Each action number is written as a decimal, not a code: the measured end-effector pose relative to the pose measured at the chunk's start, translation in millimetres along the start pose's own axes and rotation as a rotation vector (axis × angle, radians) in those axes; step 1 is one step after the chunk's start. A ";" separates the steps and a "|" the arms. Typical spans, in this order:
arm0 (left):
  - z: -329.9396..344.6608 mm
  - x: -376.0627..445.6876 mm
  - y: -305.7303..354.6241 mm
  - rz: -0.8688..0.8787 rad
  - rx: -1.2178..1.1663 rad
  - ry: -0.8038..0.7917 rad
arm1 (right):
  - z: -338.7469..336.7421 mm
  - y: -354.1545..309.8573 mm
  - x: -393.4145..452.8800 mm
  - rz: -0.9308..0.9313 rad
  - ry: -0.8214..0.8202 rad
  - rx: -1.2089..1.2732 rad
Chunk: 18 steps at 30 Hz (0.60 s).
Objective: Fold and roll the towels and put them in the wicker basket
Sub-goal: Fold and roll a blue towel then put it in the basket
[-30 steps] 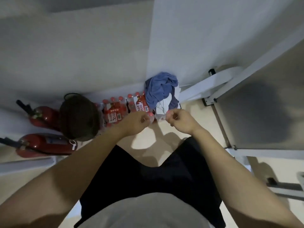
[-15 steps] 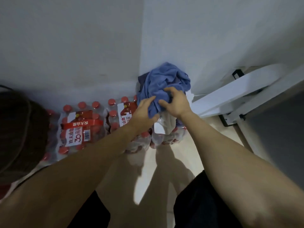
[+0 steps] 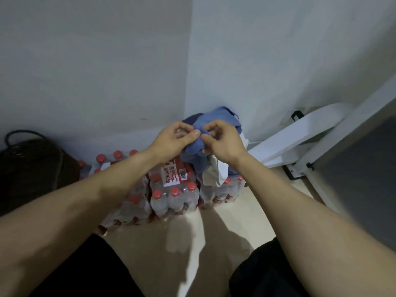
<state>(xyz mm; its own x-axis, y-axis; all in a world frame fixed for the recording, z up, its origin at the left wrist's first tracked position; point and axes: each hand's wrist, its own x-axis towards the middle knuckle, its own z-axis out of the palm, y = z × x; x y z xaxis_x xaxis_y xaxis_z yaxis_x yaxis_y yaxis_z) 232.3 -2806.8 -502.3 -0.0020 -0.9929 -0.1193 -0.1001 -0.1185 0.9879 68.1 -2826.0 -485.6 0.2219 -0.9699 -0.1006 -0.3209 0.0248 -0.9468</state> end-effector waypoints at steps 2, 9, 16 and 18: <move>-1.6 -19.1 0.7 0.000 -0.100 0.094 | 6.8 -8.7 -15.2 -0.015 -0.096 0.006; -34.9 -42.8 31.6 0.091 0.256 0.229 | 24.9 -20.4 -36.9 -0.122 -0.327 -0.090; -93.2 -73.0 38.1 0.129 0.308 -0.014 | 31.3 -4.5 -17.5 -0.271 -0.139 -0.508; -101.7 -73.6 38.0 0.120 0.284 -0.067 | 29.3 -0.2 -6.3 -0.239 -0.160 -0.586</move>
<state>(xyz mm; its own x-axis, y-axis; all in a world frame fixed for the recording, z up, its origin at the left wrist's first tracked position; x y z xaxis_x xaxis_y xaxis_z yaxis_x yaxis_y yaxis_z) 329.8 -2739.7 -445.9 -0.0953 -0.9953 -0.0195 -0.3688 0.0172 0.9294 93.7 -2812.8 -493.8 0.4693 -0.8831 0.0047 -0.6845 -0.3671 -0.6298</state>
